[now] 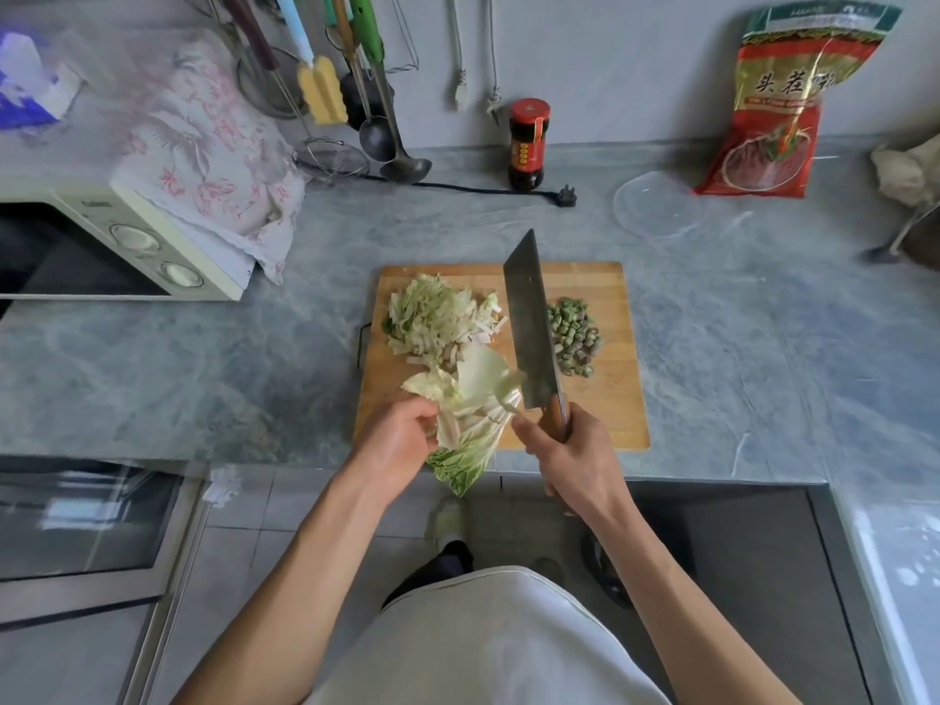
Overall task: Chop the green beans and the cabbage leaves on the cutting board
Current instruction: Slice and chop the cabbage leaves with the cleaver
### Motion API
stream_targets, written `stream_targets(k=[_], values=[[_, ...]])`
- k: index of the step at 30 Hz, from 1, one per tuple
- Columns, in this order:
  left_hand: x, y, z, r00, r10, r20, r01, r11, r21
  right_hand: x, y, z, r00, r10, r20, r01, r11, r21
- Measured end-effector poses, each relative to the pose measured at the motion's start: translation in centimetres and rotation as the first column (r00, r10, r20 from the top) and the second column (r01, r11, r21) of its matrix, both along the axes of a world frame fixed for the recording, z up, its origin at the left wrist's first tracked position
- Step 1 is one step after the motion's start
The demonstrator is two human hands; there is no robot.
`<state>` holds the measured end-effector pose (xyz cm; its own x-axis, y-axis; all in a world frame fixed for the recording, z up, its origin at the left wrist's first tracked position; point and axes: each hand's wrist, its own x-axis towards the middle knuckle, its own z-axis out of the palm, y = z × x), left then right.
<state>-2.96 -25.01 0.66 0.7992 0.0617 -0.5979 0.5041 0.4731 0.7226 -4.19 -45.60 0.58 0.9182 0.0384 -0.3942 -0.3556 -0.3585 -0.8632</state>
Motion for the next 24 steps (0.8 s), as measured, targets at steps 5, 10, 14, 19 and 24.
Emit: stream_targets(k=[5,10,14,19,24], values=[[-0.7,-1.3,0.6,0.987,-0.159,0.018,0.158,0.987,0.008,1.4,1.1,0.8,0.997,-0.065,-0.04,0.071,0.986,0.153],[-0.6,-1.0,1.0,0.978,-0.209,-0.029,0.209,0.978,0.024,1.7,1.7,0.3,0.988,-0.134,-0.077,0.148,0.964,0.22],[-0.3,0.1,0.2,0.961,-0.269,-0.069,0.273,0.959,0.069,1.9,1.6,0.0,0.987,-0.14,-0.078,0.153,0.971,0.184],[0.1,-0.1,-1.6,0.981,-0.15,-0.123,0.188,0.887,0.423,2.4,1.6,-0.9,0.991,-0.128,-0.044,0.132,0.988,0.082],[1.9,-0.6,-2.6,0.967,-0.191,-0.167,0.254,0.717,0.649,2.8,1.7,-1.5,0.991,-0.133,-0.002,0.133,0.991,0.012]])
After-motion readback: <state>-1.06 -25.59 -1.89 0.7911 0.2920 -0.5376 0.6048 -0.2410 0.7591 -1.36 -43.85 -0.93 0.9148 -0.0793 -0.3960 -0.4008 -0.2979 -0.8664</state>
